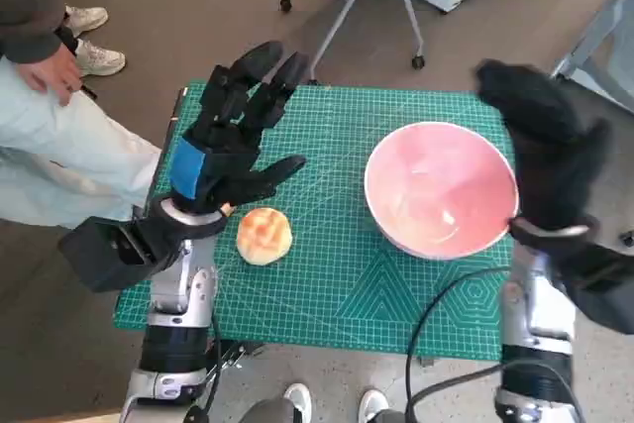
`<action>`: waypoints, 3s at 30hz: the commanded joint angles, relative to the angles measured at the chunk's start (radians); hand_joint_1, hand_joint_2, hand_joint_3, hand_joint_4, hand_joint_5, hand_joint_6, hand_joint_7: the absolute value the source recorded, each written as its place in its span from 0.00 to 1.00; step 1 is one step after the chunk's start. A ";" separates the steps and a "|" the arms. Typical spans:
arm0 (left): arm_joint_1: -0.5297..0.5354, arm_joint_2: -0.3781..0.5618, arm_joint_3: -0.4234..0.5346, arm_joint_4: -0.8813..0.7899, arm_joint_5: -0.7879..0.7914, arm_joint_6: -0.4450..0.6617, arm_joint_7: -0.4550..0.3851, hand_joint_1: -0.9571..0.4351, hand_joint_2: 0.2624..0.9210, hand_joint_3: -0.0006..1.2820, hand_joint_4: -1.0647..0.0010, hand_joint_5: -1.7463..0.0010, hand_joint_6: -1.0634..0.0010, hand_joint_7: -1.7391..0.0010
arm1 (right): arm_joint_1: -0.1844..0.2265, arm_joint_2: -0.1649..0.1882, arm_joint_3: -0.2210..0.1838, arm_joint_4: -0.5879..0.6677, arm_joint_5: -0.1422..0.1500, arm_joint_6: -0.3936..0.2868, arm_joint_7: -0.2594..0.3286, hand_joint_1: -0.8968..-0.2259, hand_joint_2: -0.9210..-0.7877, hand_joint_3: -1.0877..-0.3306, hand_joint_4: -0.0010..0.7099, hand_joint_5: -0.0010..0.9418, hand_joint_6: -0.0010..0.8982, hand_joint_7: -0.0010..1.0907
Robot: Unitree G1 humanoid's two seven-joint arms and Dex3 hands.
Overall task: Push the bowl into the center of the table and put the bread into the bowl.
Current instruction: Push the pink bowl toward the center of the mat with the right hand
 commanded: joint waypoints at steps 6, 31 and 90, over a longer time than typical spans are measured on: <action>0.003 0.004 0.006 -0.013 -0.013 0.006 0.002 0.56 0.94 0.24 0.78 1.00 1.00 0.65 | -0.112 -0.112 -0.114 0.418 -0.054 -0.072 -0.163 0.35 0.00 0.38 0.22 0.02 0.15 0.37; -0.003 0.019 0.017 0.007 0.022 -0.032 0.025 0.53 0.96 0.22 0.78 1.00 1.00 0.65 | -0.208 -0.070 -0.201 0.864 0.035 0.125 -0.146 0.52 0.00 0.22 0.14 0.01 0.12 0.26; 0.146 0.083 0.052 -0.174 -0.014 0.044 0.083 0.53 1.00 0.18 0.77 1.00 1.00 0.67 | -0.370 0.195 -0.228 0.895 0.031 0.315 -0.140 0.48 0.00 0.34 0.18 0.00 0.20 0.20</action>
